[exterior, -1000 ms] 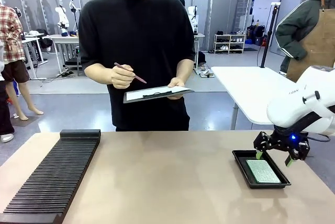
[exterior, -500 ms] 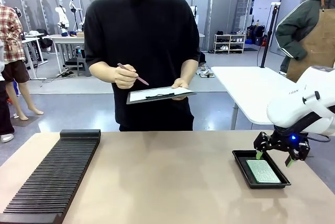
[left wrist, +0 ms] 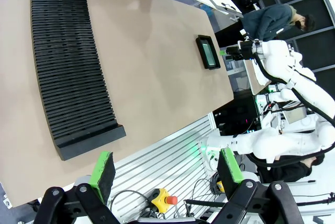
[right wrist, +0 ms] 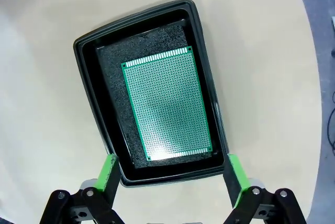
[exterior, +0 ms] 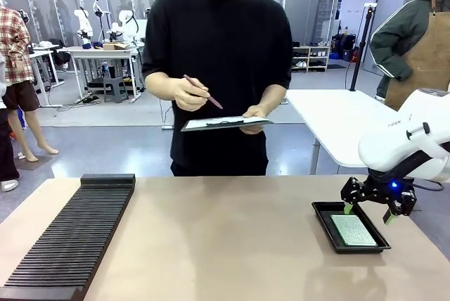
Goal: Inspect the PCB.
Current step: Place the Blank PCB in the ESD tray.
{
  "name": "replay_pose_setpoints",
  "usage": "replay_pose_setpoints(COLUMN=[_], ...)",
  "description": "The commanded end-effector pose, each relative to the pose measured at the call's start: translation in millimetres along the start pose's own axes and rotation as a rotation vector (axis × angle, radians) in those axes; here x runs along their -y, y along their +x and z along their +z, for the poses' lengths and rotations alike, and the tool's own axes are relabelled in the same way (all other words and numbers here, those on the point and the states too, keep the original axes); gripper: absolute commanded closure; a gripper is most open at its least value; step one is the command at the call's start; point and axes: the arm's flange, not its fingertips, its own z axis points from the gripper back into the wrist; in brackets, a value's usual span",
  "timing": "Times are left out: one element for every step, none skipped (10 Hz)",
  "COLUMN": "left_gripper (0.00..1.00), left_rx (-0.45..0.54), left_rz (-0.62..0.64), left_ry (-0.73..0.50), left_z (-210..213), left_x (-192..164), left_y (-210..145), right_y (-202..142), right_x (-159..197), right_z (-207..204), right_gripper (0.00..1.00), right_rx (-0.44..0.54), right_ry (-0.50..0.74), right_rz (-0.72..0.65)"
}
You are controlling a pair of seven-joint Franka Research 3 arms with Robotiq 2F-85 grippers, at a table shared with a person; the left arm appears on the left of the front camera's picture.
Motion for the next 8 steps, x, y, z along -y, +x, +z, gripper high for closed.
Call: replay_pose_setpoints(left_gripper=[0.0,0.0,0.0,0.0,0.0,0.0,0.0,0.0], left_rx=[-0.011,-0.011,-0.011,-0.011,-0.011,-0.011,-0.011,-0.011], left_rz=[0.001,0.001,0.001,0.001,0.001,0.001,0.001,0.001], left_ry=[0.016,0.016,0.016,0.016,0.016,0.016,0.016,0.016], left_z=[0.1,0.1,0.1,0.1,0.1,0.1,0.1,0.1], left_x=[1.1,1.1,1.1,1.1,1.1,1.1,1.1,1.1], left_y=[0.0,0.0,0.0,0.0,0.0,0.0,0.0,0.0], right_y=[0.1,0.0,-11.4,-20.0,-24.7,-34.0,-46.6,-60.9], right_x=[0.6,0.0,0.8,7.2,19.0,35.9,51.2,68.5], right_z=[-1.5,0.0,33.4,71.4,114.9,159.0,187.3,211.5], right_gripper=[0.0,0.0,0.0,0.0,0.0,0.0,0.0,0.0], right_rx=[-0.001,0.0,-0.002,-0.003,-0.004,-0.019,-0.057,-0.071], right_ry=[0.0,0.0,0.047,0.034,0.068,0.151,0.232,0.337], right_rz=[0.008,0.0,-0.008,-0.032,-0.057,-0.061,-0.039,-0.044])
